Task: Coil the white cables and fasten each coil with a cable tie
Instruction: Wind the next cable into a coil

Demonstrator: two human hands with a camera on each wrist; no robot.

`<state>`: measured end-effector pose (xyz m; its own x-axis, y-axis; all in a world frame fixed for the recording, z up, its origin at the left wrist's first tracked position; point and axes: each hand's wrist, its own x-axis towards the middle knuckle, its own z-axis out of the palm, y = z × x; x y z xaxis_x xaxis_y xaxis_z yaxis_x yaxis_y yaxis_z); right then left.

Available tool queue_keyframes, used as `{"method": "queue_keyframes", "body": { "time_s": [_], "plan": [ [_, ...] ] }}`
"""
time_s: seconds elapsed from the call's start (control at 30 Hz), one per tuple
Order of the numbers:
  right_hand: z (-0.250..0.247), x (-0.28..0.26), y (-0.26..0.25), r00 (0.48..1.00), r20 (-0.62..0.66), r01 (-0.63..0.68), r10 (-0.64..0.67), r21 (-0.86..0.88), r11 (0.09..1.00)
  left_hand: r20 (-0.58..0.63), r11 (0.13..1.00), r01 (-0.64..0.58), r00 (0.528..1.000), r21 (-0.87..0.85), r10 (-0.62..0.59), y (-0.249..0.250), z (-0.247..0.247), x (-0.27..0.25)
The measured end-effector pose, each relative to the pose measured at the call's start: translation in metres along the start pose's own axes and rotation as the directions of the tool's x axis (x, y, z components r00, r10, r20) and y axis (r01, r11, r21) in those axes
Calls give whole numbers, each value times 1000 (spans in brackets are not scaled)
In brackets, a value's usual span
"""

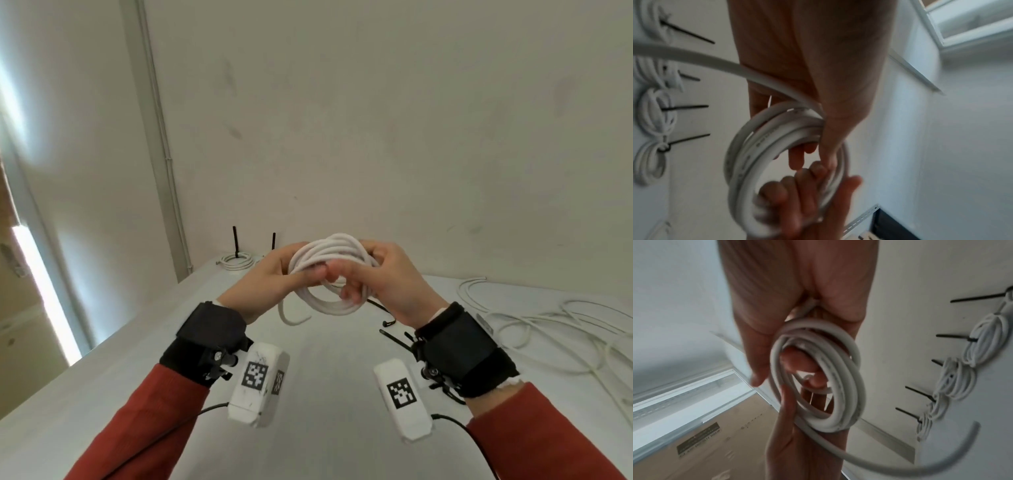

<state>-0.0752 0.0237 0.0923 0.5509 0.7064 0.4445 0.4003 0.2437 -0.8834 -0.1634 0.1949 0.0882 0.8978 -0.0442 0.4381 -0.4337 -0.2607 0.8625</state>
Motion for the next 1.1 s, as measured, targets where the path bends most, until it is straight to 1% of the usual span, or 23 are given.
{"method": "queue_keyframes", "body": {
  "time_s": [0.03,0.07,0.1,0.17,0.23,0.3,0.4,0.5,0.57,0.63,0.67,0.7,0.73,0.8,0.83,0.9,0.93,1.0,1.03,1.07,1.1],
  "plan": [
    [-2,1,1,996,-77,39,-42,-44,998,-18,996,-1,1000,-88,-1,-3,1,3],
    [-5,2,3,988,-134,66,-81,-112,992,-50,990,-11,999,-140,4,-6,3,7],
    [-8,3,5,981,-159,80,-112,-194,978,-87,989,-28,996,-148,15,-8,6,11],
    [-15,4,9,986,-119,76,-119,-316,946,-153,996,-39,988,-83,26,-8,14,19],
    [-19,3,13,992,-72,67,-100,-362,930,-215,1000,-12,976,0,11,-9,20,27],
    [-21,3,18,983,-94,99,-155,-439,893,-269,997,13,963,78,9,-12,22,34],
    [-22,5,30,941,-158,163,-298,-561,812,-230,991,26,973,129,5,-15,23,42],
    [-23,6,40,929,-193,148,-315,-587,796,-150,990,68,987,125,-49,-18,22,47],
    [-23,6,43,919,-191,156,-345,-629,762,-91,988,103,992,119,-93,-23,18,49],
    [-26,8,43,890,-206,173,-407,-672,720,-3,989,135,991,66,-135,-31,14,48],
    [-28,10,42,875,-225,166,-428,-692,703,18,989,147,989,21,-147,-36,14,48],
    [-31,12,41,871,-247,140,-424,-704,696,21,987,157,988,-34,-156,-40,15,49],
    [-33,14,40,880,-265,104,-393,-702,705,10,981,163,987,-101,-163,-44,17,51],
    [-36,14,38,916,-270,52,-295,-652,757,-33,964,159,985,-212,-170,-48,23,55],
    [-36,14,38,931,-264,41,-250,-607,794,-58,962,154,984,-227,-171,-50,25,57],
    [-34,11,38,947,-263,22,-184,-518,855,-88,964,165,978,-209,-187,-50,29,60],
    [-33,11,38,947,-267,22,-177,-498,867,-102,961,185,973,-204,-208,-49,31,61],
    [-34,11,44,942,-278,18,-188,-518,855,-124,959,221,962,-178,-244,-48,34,63],
    [-34,11,46,943,-284,-4,-173,-530,848,-135,961,231,958,-150,-252,-47,36,63],
    [-32,11,48,947,-290,-35,-138,-520,854,-149,965,234,957,-115,-250,-47,38,64],
    [-30,11,50,951,-298,-71,-83,-471,879,-167,970,234,956,-73,-243,-48,39,64]
  ]
}}
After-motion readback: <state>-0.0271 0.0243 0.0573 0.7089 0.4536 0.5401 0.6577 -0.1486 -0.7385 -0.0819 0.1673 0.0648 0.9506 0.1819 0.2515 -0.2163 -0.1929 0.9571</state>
